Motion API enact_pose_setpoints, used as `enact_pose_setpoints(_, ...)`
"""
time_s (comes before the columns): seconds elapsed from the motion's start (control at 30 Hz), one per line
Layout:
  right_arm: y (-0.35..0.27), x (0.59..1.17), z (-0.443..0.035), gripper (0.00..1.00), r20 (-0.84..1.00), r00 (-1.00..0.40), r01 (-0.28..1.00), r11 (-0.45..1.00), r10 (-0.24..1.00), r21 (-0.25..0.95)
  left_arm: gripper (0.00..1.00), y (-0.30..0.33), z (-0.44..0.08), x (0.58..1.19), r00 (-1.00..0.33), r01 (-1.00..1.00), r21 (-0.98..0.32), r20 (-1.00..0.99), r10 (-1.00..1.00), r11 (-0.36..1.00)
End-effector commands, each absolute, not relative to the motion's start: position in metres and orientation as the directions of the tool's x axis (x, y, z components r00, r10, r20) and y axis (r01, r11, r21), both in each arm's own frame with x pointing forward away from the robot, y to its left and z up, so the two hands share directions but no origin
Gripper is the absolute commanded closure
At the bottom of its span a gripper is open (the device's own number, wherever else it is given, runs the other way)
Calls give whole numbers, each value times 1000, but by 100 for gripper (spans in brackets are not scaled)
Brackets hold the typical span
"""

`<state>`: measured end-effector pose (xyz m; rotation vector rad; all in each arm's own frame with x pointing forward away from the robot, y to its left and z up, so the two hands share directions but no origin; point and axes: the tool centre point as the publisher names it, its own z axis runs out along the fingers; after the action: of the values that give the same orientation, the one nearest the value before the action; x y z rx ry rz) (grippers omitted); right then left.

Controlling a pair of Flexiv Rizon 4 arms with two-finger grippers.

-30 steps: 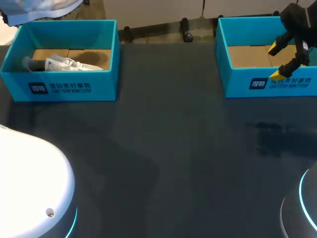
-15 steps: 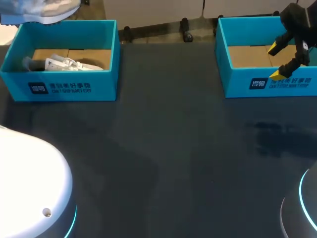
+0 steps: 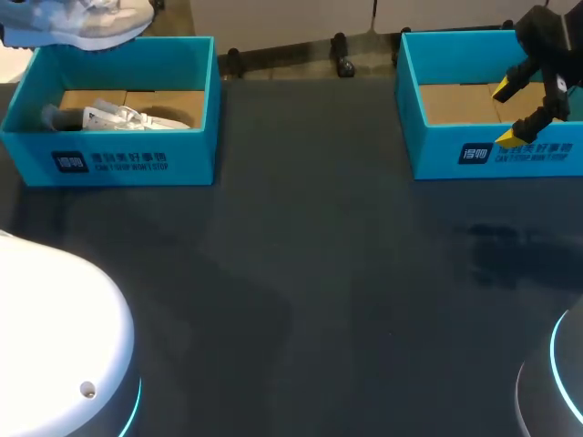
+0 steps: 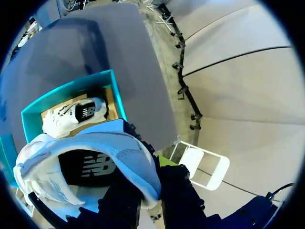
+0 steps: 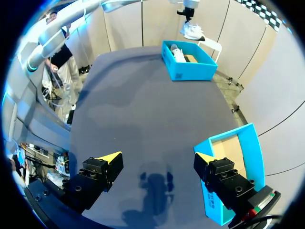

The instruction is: Take the shoe out of the shoebox, open the shoe tongue, remove and reinsert the insole, then place the shoe into the shoebox

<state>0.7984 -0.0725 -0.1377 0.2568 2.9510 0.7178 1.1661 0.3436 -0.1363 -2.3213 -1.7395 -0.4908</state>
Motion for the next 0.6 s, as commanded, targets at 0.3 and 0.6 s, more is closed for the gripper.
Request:
enact_pose_setpoints(0.3, -72, 800, -138, 0, -49, -982, 142, 876, 185, 460, 100, 343, -139, 1166, 253, 956, 47, 376, 891, -291)
enact_pose_setpoints(0.6, -72, 800, -138, 0, -49, -982, 142, 876, 185, 460, 100, 337, -158, 1180, 239, 962, 41, 358, 902, -272)
